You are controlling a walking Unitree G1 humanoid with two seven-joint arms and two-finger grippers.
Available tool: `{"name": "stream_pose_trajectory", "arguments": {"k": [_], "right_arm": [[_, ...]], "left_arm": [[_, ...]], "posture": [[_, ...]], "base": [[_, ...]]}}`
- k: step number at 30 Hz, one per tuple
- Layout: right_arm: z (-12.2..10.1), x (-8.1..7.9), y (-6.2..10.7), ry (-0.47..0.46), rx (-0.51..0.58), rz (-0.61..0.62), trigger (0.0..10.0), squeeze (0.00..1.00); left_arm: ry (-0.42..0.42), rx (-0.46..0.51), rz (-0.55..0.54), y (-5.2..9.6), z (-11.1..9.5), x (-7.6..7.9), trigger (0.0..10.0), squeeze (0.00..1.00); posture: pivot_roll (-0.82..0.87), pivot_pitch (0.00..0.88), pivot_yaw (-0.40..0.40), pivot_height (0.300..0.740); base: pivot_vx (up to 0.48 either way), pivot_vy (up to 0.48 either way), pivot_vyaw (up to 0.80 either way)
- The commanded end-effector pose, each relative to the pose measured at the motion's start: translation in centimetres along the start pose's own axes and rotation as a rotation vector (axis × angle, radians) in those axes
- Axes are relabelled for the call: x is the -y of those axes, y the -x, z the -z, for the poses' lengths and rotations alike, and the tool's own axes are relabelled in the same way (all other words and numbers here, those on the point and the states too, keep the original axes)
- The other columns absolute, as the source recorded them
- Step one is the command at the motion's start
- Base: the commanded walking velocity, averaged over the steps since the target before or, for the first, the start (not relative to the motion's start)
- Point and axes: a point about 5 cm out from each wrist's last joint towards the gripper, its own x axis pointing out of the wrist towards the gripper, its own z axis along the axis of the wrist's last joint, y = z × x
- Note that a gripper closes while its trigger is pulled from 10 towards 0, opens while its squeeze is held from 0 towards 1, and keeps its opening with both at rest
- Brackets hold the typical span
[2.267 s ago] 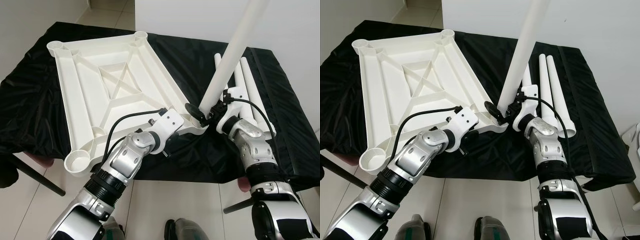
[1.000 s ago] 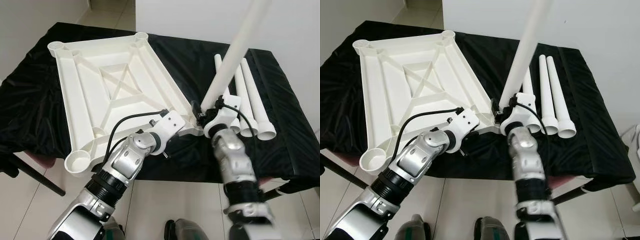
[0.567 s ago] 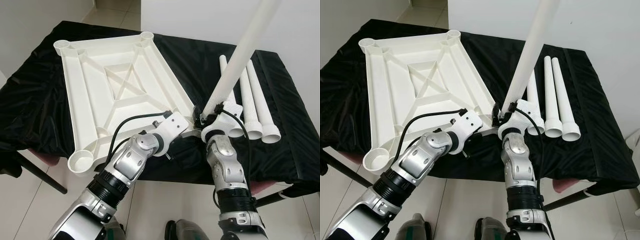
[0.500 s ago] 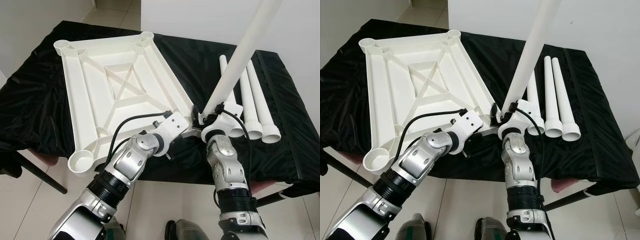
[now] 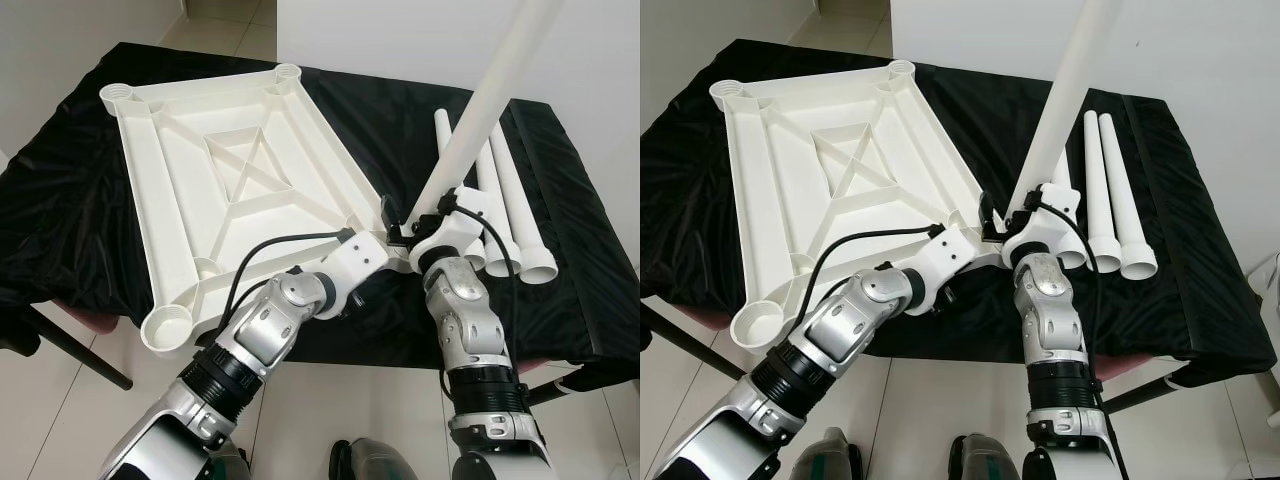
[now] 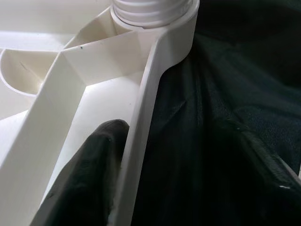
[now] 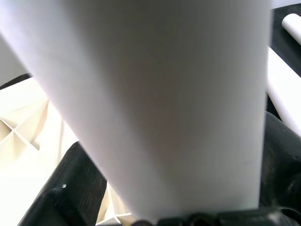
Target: Building children table
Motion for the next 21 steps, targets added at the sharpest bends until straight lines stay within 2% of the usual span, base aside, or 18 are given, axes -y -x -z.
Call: {"name": "stream_pose_trajectory", "arguments": {"k": [1, 3, 5, 16, 19, 21], "right_arm": [[0.28, 0.01, -0.13, -0.009, -0.022, -0.019, 10.0, 0.0], [0.23, 0.02, -0.14, -0.008, -0.02, -0.021, 10.0, 0.0], [0.14, 0.21, -0.2, -0.006, -0.021, -0.027, 10.0, 0.0], [-0.04, 0.34, -0.17, -0.005, -0.019, -0.065, 10.0, 0.0], [-0.33, 0.26, -0.07, -0.007, -0.011, -0.121, 10.0, 0.0], [-0.64, 0.22, 0.13, 0.002, -0.009, -0.225, 10.0, 0.0]], "left_arm": [[0.005, -0.016, 0.092, -0.27, 0.13, 0.94, 10.0, 0.0], [0.008, -0.017, 0.094, -0.26, 0.14, 0.95, 10.0, 0.0], [0.011, -0.018, 0.091, -0.23, 0.19, 0.85, 0.0, 0.0], [0.011, -0.014, 0.108, -0.1, 0.14, 0.97, 0.0, 0.0], [0.006, -0.014, 0.118, 0.0, 0.19, 1.0, 0.0, 0.0], [-0.008, -0.019, 0.138, 0.09, 0.28, 1.12, 0.0, 0.0]], "posture": [[-0.04, 0.009, -0.05, 0.74], [-0.04, 0.009, -0.05, 0.74], [-0.05, 0.011, -0.047, 0.74], [-0.05, 0.02, -0.044, 0.74], [-0.05, 0.024, -0.039, 0.74], [-0.06, 0.026, -0.04, 0.74]], "base": [[0.0, 0.0, 0.0], [0.0, 0.0, 0.0], [0.0, 0.0, 0.0], [0.0, 0.0, 0.0], [0.0, 0.0, 0.0], [0.0, 0.0, 0.0]]}}
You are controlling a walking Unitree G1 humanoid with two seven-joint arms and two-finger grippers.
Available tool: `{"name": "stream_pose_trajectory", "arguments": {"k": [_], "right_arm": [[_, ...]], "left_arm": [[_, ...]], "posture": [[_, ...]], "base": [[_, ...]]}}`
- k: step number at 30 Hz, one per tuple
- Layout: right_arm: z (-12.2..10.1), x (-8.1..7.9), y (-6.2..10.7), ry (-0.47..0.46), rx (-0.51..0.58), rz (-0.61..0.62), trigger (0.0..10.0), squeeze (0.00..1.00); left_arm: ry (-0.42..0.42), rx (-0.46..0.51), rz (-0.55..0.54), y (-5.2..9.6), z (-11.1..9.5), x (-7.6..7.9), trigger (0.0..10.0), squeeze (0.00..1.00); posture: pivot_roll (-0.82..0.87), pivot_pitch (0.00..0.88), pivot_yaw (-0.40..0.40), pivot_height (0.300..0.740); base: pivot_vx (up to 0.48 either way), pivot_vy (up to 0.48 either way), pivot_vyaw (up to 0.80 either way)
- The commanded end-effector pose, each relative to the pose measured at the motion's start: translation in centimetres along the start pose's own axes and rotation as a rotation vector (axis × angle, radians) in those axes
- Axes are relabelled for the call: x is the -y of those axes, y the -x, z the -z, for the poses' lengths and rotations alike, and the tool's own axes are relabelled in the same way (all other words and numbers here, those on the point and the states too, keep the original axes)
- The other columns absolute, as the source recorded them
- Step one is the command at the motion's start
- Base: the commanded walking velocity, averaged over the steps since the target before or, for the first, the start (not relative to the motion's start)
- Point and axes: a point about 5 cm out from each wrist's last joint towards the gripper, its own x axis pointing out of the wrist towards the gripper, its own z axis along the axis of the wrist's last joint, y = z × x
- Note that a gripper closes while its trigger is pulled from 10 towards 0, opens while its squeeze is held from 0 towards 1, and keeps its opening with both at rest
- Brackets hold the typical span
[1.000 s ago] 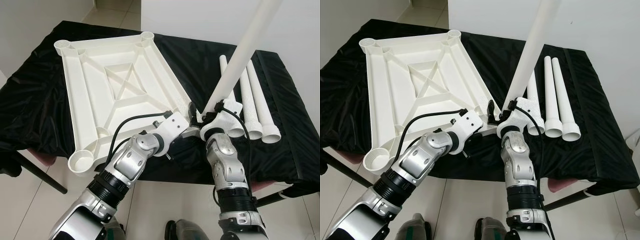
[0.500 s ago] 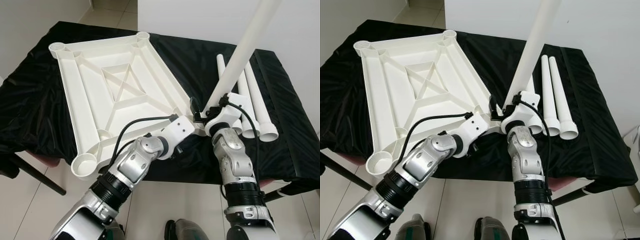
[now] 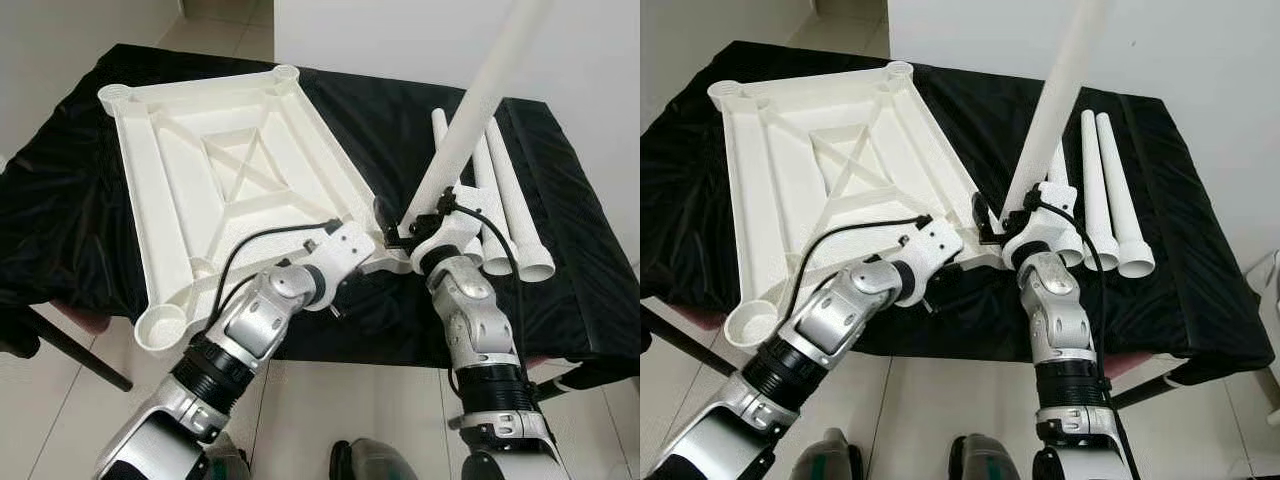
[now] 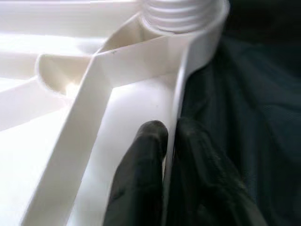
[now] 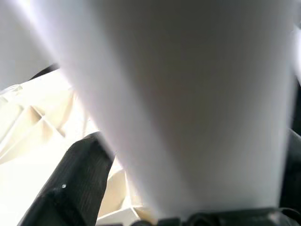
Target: Building children table
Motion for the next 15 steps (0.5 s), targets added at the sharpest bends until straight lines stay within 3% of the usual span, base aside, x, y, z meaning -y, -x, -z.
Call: {"name": "stream_pose_trajectory", "arguments": {"k": [1, 2, 3, 8, 15], "right_arm": [[-0.3, -0.3, -0.1, -0.005, 0.006, -0.048, 10.0, 0.0], [-0.3, -0.2, 0.1, -0.003, 0.001, -0.099, 10.0, 0.0], [-0.2, 0.0, 0.2, 0.005, -0.01, -0.142, 10.0, 0.0], [0.1, 1.0, 0.4, 0.057, -0.042, -0.26, 10.0, 0.0], [-0.2, 2.7, 0.0, 0.084, -0.061, -0.265, 10.0, 0.0]], "left_arm": [[0.007, -0.011, 0.155, -0.3, 0.3, 1.8, 0.0, 0.0], [0.0, -0.016, 0.164, -0.3, 0.4, 1.9, 0.0, 0.0], [0.001, -0.025, 0.156, -0.3, 0.4, 1.8, 10.0, 0.0], [-0.01, -0.025, 0.152, -0.4, 0.4, 1.6, 10.0, 0.0], [-0.014, -0.03, 0.145, -0.3, 0.5, 1.5, 10.0, 0.0]], "posture": [[-0.06, 0.026, -0.04, 0.74], [-0.06, 0.026, -0.037, 0.74], [-0.06, 0.027, -0.039, 0.74], [-0.06, 0.027, -0.038, 0.74], [-0.05, 0.025, -0.041, 0.74]], "base": [[0.0, 0.0, 0.0], [0.0, 0.0, 0.0], [0.0, 0.0, 0.0], [0.0, 0.0, 0.0], [0.0, 0.0, 0.0]]}}
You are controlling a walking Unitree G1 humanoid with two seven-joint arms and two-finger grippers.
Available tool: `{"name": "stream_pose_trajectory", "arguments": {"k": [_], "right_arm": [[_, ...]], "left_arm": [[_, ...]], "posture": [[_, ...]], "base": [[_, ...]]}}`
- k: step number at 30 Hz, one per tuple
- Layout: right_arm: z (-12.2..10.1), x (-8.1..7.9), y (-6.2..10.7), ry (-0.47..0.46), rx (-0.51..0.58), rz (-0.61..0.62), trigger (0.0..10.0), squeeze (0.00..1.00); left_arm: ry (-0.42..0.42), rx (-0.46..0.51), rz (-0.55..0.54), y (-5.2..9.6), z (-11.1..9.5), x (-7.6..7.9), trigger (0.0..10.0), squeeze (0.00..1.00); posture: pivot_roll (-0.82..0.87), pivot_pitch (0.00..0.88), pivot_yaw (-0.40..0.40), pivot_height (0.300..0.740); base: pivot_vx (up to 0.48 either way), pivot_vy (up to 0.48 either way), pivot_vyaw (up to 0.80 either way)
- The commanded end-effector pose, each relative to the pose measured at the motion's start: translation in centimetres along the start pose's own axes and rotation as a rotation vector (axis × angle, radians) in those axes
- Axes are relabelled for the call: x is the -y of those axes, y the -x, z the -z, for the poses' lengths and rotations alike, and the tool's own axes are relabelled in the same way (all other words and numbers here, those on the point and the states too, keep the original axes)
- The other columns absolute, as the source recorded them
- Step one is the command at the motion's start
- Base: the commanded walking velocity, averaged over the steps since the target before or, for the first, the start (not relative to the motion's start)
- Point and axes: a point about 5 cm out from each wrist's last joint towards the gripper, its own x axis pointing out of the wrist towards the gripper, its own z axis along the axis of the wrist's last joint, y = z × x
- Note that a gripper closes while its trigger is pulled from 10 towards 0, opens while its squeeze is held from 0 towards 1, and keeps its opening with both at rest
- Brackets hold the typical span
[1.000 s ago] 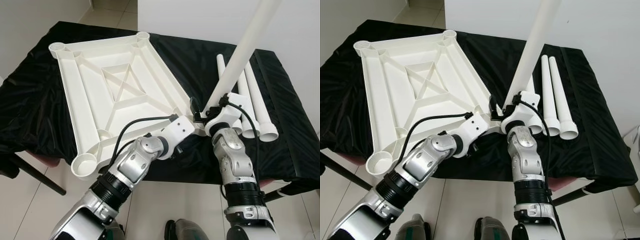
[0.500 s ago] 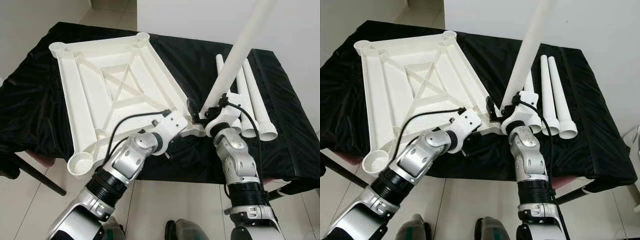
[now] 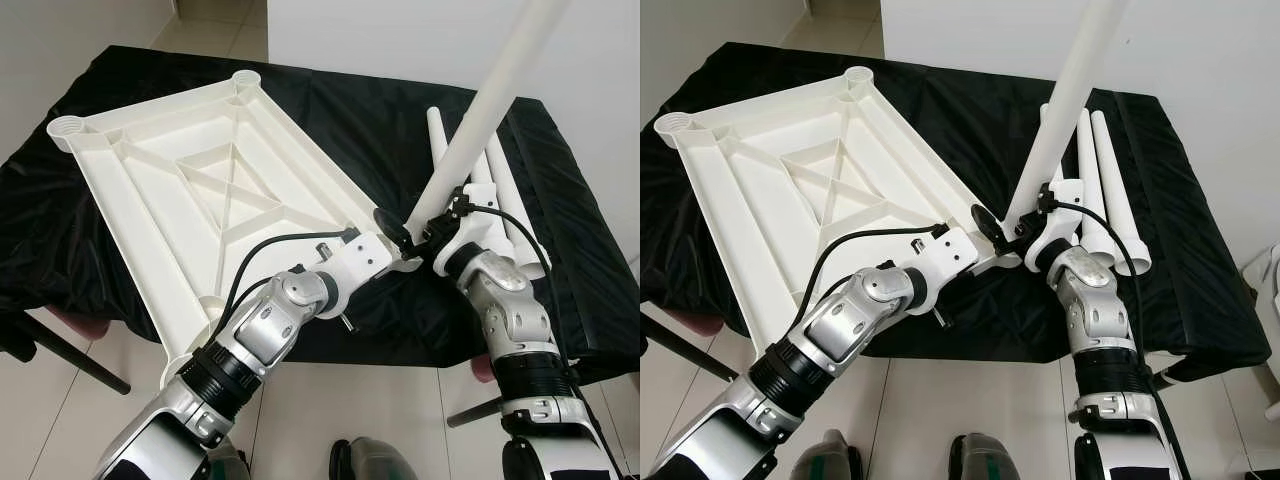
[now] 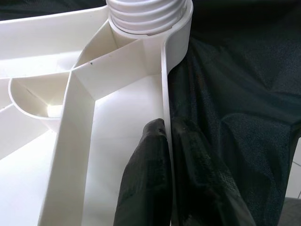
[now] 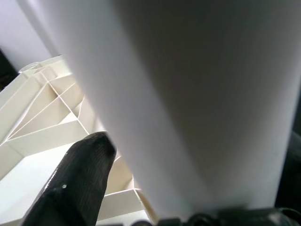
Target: Building children table
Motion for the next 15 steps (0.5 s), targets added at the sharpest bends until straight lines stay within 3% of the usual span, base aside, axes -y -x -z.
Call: {"name": "stream_pose_trajectory", "arguments": {"k": [1, 13, 14, 15], "right_arm": [[-0.1, 0.5, 0.1, 0.014, -0.001, 0.0, 10.0, 0.0], [0.5, 2.4, 0.7, 0.018, -0.033, -0.073, 9.9, 0.0], [0.7, 2.5, 0.7, 0.008, -0.036, -0.08, 0.6, 0.0], [0.9, 2.5, 0.7, 0.009, -0.039, -0.086, 0.0, 0.0]], "left_arm": [[0.003, -0.032, 0.119, -0.1, 0.7, 0.8, 10.0, 0.0], [-0.004, -0.031, 0.114, 0.0, 0.7, 0.8, 10.0, 0.0], [-0.006, -0.031, 0.114, 0.0, 0.7, 0.8, 10.0, 0.0], [-0.008, -0.03, 0.115, 0.0, 0.7, 0.8, 10.0, 0.0]], "posture": [[-0.05, 0.025, -0.041, 0.74], [-0.05, 0.026, -0.037, 0.74], [-0.05, 0.022, -0.035, 0.74], [-0.05, 0.022, -0.035, 0.74]], "base": [[0.0, 0.0, 0.0], [0.0, 0.0, 0.0], [0.0, 0.0, 0.0], [0.0, 0.0, 0.0]]}}
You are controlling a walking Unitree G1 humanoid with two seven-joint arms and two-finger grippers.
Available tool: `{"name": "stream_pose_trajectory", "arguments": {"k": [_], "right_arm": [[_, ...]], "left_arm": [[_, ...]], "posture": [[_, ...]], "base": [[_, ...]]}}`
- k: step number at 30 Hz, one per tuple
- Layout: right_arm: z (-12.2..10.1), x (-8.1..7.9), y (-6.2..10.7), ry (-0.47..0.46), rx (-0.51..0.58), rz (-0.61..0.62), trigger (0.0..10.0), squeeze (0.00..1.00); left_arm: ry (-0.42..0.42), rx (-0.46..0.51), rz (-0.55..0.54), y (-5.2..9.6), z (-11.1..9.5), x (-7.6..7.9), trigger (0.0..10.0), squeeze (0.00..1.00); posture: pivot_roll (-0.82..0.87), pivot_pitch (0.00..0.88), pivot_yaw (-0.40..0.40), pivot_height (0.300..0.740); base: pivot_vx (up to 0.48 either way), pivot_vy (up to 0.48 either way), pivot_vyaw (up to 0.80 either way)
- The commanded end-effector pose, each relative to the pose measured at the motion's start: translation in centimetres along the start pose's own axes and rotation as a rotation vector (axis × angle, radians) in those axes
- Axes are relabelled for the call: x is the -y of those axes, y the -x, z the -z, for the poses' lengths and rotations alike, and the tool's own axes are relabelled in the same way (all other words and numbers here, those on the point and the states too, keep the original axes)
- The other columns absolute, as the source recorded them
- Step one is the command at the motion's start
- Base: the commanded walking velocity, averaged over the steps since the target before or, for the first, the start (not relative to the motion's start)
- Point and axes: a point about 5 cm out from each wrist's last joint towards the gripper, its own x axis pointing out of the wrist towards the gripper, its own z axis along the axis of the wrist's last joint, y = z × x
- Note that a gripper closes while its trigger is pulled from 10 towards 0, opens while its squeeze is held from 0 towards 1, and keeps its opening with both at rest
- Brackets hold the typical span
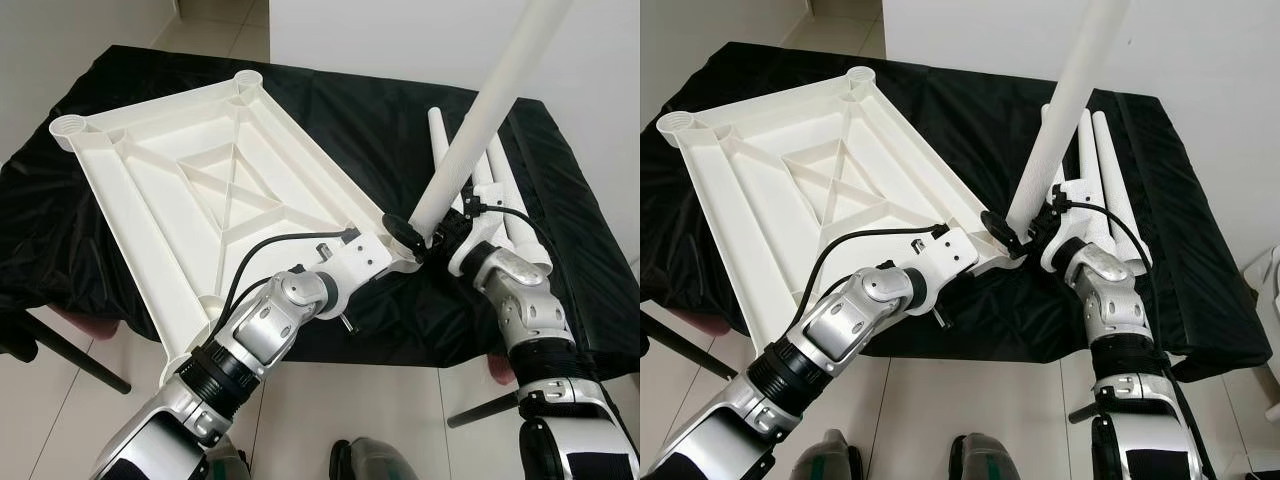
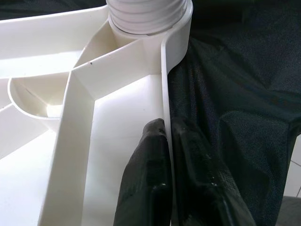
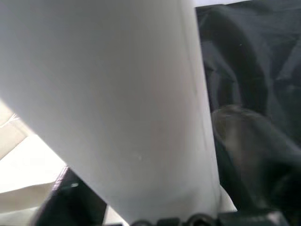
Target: Building children table
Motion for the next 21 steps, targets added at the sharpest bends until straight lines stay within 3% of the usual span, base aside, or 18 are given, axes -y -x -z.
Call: {"name": "stream_pose_trajectory", "arguments": {"k": [1, 15, 16, 21], "right_arm": [[0.2, 0.5, 0.3, -0.002, 0.002, -0.001, 0.0, 0.0], [0.9, 0.1, 0.3, -0.022, 0.001, -0.02, 0.0, 0.0], [0.9, -0.1, 0.2, -0.034, 0.005, -0.009, 10.0, 0.0], [1.3, -1.4, -0.5, -0.05, 0.015, 0.125, 10.0, 0.0]], "left_arm": [[-0.007, -0.03, 0.108, -0.1, 0.6, 0.7, 10.0, 0.0], [-0.006, -0.023, 0.109, -0.1, 0.6, 0.8, 10.0, 0.0], [-0.006, -0.023, 0.109, -0.1, 0.6, 0.8, 10.0, 0.0], [-0.006, -0.021, 0.11, -0.1, 0.6, 1.0, 10.0, 0.0]], "posture": [[-0.05, 0.022, -0.035, 0.74], [-0.05, 0.014, -0.044, 0.74], [-0.05, 0.014, -0.044, 0.74], [-0.05, 0.013, -0.048, 0.74]], "base": [[0.0, 0.0, 0.0], [0.0, 0.0, 0.0], [0.0, 0.0, 0.0], [0.0, 0.0, 0.0]]}}
